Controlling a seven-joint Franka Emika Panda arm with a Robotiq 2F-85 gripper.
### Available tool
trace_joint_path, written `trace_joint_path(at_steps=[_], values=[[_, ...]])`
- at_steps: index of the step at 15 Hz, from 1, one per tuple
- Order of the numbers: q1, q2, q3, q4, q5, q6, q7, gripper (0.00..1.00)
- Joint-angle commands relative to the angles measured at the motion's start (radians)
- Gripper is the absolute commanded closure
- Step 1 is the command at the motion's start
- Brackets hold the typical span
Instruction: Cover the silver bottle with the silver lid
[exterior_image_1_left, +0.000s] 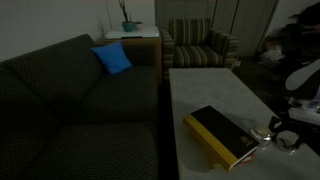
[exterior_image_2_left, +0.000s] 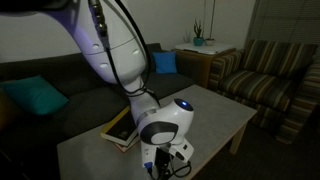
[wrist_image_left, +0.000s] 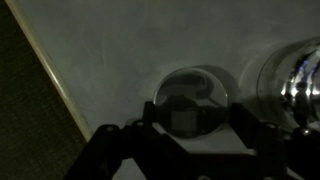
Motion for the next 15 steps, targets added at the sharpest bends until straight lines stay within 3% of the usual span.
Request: trace_joint_path(at_steps=[1, 9, 15], values=[[0.003, 0.083, 0.007, 0.071, -0.006, -0.022, -0.032, 0.53], [-0.023, 0.057, 0.023, 0.057, 0.014, -0.038, -0.048, 0.56], [-0.013, 0.029, 0.004, 0.016, 0.01, 0.017, -0.024, 0.56]])
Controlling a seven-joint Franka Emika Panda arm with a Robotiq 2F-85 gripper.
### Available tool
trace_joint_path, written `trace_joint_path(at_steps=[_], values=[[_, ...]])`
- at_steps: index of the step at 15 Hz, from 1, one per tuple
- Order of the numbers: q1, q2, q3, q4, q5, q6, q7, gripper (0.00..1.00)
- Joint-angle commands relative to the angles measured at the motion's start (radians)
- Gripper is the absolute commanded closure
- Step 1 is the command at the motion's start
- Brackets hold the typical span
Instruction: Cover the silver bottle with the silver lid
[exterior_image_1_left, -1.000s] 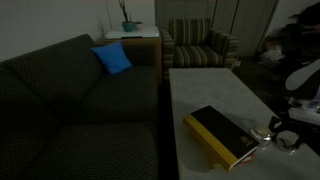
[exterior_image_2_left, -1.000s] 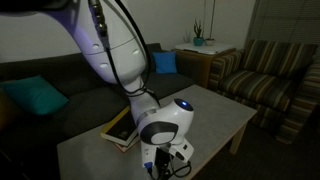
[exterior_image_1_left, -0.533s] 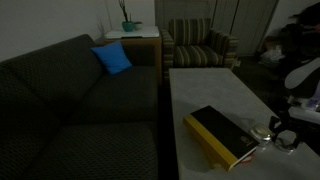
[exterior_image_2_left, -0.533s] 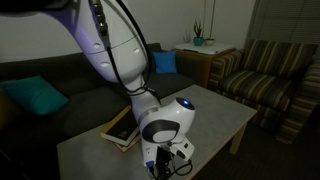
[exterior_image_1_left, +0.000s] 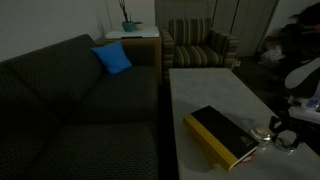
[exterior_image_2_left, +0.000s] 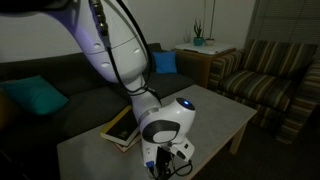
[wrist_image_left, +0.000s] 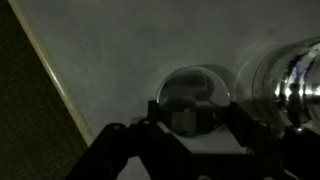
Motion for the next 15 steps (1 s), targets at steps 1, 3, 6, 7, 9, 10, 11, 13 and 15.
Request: trace_joint_path(at_steps=[1, 3, 6, 7, 9, 10, 11, 13, 15], values=[[-0.008, 0.016, 0.002, -0.018, 0.009, 0.061, -0.003, 0.56], [-0.01, -0.002, 0.005, -0.048, 0.009, 0.079, -0.006, 0.56], [-0.011, -0.028, 0.005, -0.079, 0.025, 0.07, 0.027, 0.56], [-0.006, -0.035, -0.002, -0.089, 0.029, 0.074, 0.047, 0.56], [-0.004, -0.058, -0.006, -0.126, 0.024, 0.094, 0.058, 0.56], [-0.003, -0.073, -0.005, -0.16, 0.022, 0.124, 0.056, 0.56], [0.0, -0.088, -0.004, -0.198, 0.023, 0.166, 0.055, 0.56], [0.003, -0.124, -0.004, -0.285, 0.024, 0.257, 0.051, 0.56], [0.008, -0.15, -0.005, -0.351, 0.04, 0.339, 0.046, 0.56]])
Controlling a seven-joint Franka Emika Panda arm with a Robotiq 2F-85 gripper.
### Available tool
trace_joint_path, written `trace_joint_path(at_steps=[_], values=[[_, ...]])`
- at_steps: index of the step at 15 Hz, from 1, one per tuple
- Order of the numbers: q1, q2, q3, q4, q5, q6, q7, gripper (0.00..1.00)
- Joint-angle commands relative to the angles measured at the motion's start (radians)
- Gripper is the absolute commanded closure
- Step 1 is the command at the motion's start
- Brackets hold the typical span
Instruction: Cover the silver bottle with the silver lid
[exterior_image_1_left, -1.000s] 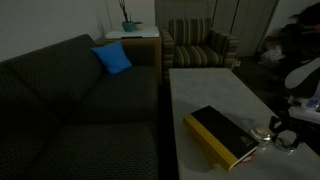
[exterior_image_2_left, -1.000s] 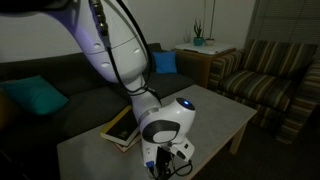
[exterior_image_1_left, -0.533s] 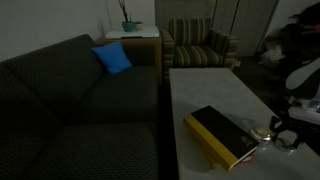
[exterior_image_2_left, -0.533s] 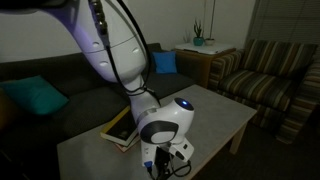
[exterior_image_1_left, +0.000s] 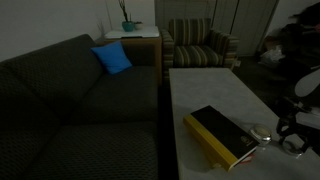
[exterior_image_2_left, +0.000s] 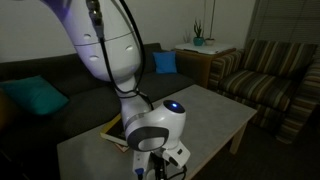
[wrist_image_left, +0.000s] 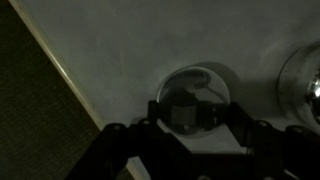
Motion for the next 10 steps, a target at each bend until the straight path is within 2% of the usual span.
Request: trace_joint_path(at_steps=[1, 9, 10], values=[[0.006, -0.092, -0.001, -0.182, 0.029, 0.15, -0.015, 0.56], [-0.006, -0.237, 0.022, -0.432, 0.001, 0.34, -0.047, 0.56], [-0.049, -0.241, 0.051, -0.45, -0.014, 0.365, -0.082, 0.56]])
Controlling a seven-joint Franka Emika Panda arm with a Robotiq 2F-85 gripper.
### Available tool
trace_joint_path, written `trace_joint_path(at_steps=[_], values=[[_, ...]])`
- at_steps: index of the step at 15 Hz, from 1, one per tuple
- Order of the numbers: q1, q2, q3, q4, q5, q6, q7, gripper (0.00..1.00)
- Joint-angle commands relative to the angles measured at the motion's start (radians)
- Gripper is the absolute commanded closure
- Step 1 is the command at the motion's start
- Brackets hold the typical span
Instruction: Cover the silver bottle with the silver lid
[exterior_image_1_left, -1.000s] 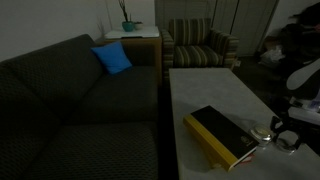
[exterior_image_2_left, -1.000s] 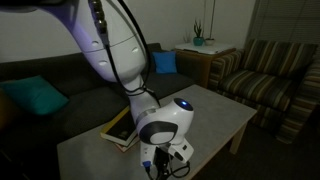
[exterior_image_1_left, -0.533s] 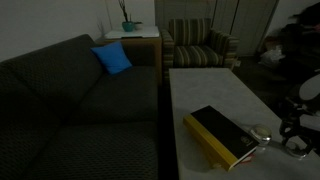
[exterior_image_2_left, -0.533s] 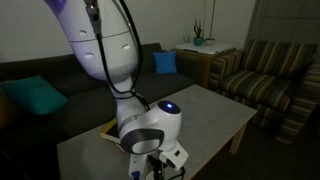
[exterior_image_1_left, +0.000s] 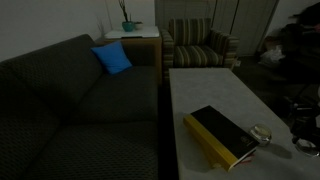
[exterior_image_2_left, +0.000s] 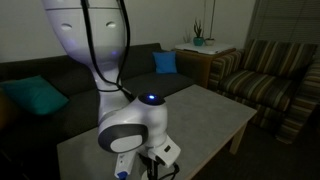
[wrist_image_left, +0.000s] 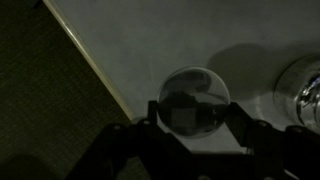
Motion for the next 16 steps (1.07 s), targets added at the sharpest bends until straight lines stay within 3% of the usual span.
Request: trace_joint_path(at_steps=[1, 3, 4, 5, 9, 13, 16], values=[[0.0, -0.015, 0.003, -0.024, 0.005, 0.014, -0.019, 0.31], [-0.015, -0.038, 0.016, -0.067, 0.001, 0.039, -0.04, 0.31], [-0.019, -0.04, 0.018, -0.073, -0.001, 0.044, -0.044, 0.56], [-0.009, -0.019, 0.009, -0.05, 0.005, 0.027, -0.031, 0.56], [0.216, 0.021, -0.179, -0.03, 0.067, 0.079, 0.119, 0.56], [0.496, 0.053, -0.417, -0.033, 0.115, 0.024, 0.265, 0.56], [0.651, 0.076, -0.542, -0.046, 0.111, -0.002, 0.321, 0.56]])
